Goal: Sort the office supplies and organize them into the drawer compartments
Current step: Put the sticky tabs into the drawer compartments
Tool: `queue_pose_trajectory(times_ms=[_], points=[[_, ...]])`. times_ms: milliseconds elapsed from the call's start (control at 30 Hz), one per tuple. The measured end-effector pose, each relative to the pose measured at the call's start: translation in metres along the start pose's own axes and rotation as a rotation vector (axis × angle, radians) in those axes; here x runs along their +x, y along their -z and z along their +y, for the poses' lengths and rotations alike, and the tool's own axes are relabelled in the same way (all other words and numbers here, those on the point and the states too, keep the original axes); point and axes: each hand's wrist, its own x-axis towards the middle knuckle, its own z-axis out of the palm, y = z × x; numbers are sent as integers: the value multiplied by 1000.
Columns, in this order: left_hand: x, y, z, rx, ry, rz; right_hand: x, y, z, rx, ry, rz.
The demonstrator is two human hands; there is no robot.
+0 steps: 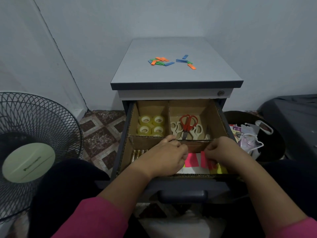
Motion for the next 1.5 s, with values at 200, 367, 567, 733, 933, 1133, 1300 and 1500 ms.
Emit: queue_pose_trajectory(times_ms=[200, 367, 567, 733, 933, 1133, 1300, 1500], points=[[1, 1, 0, 0, 12, -26, 6, -20, -11, 50, 54, -61], [1, -1, -2, -20, 22, -68, 14, -29, -10, -38, 68, -29], [1, -1, -2, -18, 12, -59, 16, -25, -9, -144, 96, -10], [0, 0, -2, -11, 27, -71, 11, -26, -4, -268, 197, 27], [1, 9, 7, 27, 26, -77, 7, -30, -9, -415, 280, -50], [4, 13, 11, 143, 1, -121, 9, -32, -5, -460, 284, -21], [4, 14, 12, 142, 6, -124, 10, -32, -4, -460, 291, -20], [4, 13, 12, 153, -8, -136, 11, -34, -3, -451, 310, -2]])
